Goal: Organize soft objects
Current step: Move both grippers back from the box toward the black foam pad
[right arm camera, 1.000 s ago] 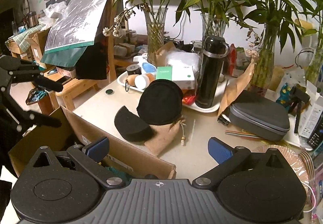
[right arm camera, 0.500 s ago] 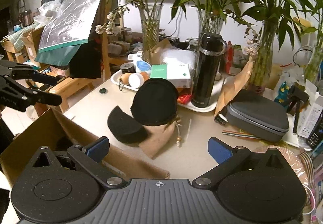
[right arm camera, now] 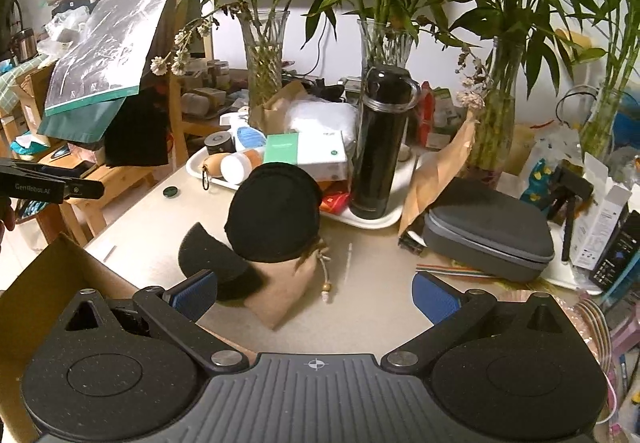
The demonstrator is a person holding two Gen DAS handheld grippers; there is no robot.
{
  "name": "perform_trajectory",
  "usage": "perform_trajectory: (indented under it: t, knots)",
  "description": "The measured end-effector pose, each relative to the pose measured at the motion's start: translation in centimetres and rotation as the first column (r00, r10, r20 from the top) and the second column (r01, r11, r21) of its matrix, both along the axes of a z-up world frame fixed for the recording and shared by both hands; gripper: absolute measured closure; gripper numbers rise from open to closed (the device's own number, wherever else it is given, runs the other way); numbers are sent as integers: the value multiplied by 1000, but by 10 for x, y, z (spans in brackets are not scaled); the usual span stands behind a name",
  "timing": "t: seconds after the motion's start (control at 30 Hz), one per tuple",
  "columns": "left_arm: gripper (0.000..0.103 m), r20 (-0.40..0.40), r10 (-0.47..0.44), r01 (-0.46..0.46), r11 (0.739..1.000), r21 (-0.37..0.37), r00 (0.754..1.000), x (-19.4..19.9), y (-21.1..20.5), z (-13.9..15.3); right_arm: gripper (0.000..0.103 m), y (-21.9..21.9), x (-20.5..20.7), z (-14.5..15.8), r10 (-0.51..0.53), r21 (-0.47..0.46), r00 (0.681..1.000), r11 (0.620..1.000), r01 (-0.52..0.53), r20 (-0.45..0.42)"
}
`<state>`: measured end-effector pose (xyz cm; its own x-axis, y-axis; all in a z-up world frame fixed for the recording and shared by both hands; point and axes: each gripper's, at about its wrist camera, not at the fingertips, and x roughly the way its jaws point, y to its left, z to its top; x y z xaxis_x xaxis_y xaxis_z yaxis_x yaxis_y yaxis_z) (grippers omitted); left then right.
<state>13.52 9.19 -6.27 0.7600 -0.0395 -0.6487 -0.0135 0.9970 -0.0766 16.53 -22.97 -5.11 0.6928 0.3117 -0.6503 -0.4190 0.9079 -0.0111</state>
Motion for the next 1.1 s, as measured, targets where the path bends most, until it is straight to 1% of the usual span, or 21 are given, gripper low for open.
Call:
perform_trajectory:
  t: [0.07, 0.13, 0.2, 0.27, 0.33, 0.4, 0.43, 0.53, 0.7, 0.8, 0.9, 0.97, 1.03, 1.07, 1.1]
  knots:
    - [31, -27, 15, -15, 1000, -23, 1000, 3, 4, -2, 0, 1, 1, -2, -1, -11, 1000, 1000, 1, -4]
    - [31, -63, 26, -31, 997, -66, 998, 5, 9, -6, 0, 2, 2, -3, -1, -25, 1000, 1000, 1, -6]
    - [31, -101, 13, -25, 993, -113, 995, 7, 11, -10, 0, 3, 1, -3, 9, -21, 1000, 1000, -9, -2]
    - [31, -135, -6, -12, 991, -131, 991, 7, 10, -14, 0, 5, 1, -2, 15, -22, 1000, 1000, -15, 1]
    - [31, -111, -6, -6, 994, -106, 994, 3, 8, -13, 0, 5, 1, -2, 21, -24, 1000, 999, -21, 7]
    - [31, -66, -6, 3, 999, -49, 998, -3, 3, -10, 0, 7, 0, -1, 28, -21, 1000, 999, -28, 11]
    - [31, -54, -13, 11, 999, -36, 998, -4, 1, -9, 0, 7, -1, 0, 34, -19, 999, 999, -34, 15]
    - [31, -31, -29, 28, 999, -29, 999, -8, -2, -6, 0, 10, -4, 2, 46, -21, 998, 999, -46, 30]
    - [31, 59, -13, 10, 999, 48, 998, -28, -11, 16, 0, 10, -6, 7, 42, -8, 998, 999, -42, 50]
    - [31, 93, -25, 19, 998, 65, 995, -37, -15, 30, 0, 10, -7, 12, 36, 7, 998, 999, -37, 57]
    - [30, 92, -57, 49, 995, 90, 994, -41, -21, 37, 0, 10, -4, 8, 31, 7, 999, 999, -31, 41]
    - [30, 101, -76, 69, 995, 71, 992, -47, -21, 39, 0, 11, -1, 4, 22, -2, 999, 1000, -22, 29]
    - [26, 115, -97, 92, 994, 51, 989, -52, -20, 40, 0, 10, 4, 1, 4, -4, 1000, 1000, -3, 11]
    - [20, 116, -102, 97, 994, 54, 988, -51, -20, 40, 0, 9, 7, -1, -5, 5, 1000, 1000, 5, 3]
    - [18, 121, -105, 98, 993, 59, 987, -52, -20, 40, 0, 7, 9, -2, -18, 14, 1000, 1000, 18, -9]
